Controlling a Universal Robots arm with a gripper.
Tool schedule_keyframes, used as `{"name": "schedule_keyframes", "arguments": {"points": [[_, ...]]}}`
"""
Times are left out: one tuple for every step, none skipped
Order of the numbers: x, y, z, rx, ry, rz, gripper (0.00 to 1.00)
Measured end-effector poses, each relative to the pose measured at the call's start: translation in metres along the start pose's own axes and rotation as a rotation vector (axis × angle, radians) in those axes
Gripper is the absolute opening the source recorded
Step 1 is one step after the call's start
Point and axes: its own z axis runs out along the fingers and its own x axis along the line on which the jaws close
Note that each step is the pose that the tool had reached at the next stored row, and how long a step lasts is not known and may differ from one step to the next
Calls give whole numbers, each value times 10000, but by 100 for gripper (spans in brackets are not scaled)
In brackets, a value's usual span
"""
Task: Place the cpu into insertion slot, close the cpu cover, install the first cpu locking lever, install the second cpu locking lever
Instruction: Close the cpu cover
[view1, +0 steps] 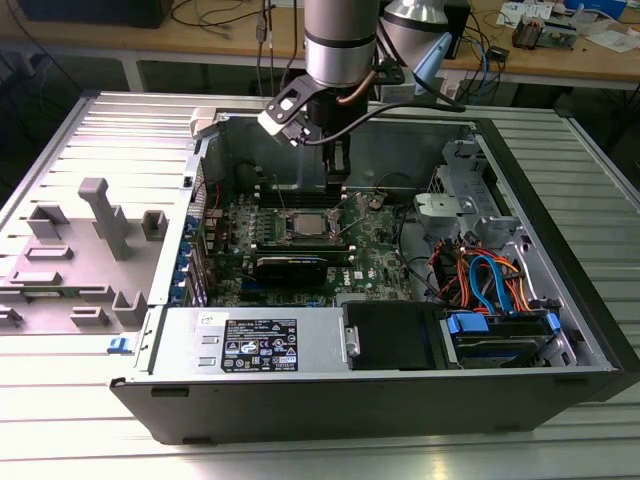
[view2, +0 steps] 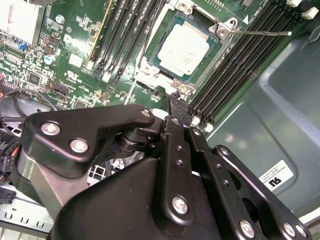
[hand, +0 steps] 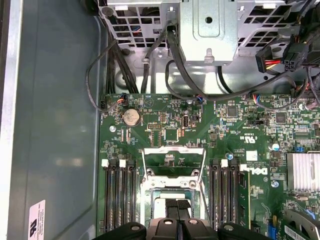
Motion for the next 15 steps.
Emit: {"name": "schedule_keyframes", "arguments": {"points": [[0, 2, 0, 0, 0, 0, 11], [0, 5, 0, 0, 0, 0, 11], [0, 7, 0, 0, 0, 0, 11], [0, 11, 0, 0, -1, 0, 11], [0, 16, 1, 0, 0, -1, 11], [0, 20, 1, 0, -1, 0, 11], [0, 22, 1, 0, 0, -1, 11], [0, 27, 1, 0, 0, 0, 11], [0, 30, 2, 0, 0, 0, 11], [-1, 39, 2, 0, 0, 0, 11], [-1, 43, 2, 0, 0, 0, 11], [-1, 45, 2, 0, -1, 0, 11], [-1, 48, 3, 0, 0, 0, 11], [-1, 52, 3, 0, -1, 0, 11], [-1, 55, 3, 0, 0, 0, 11]]}}
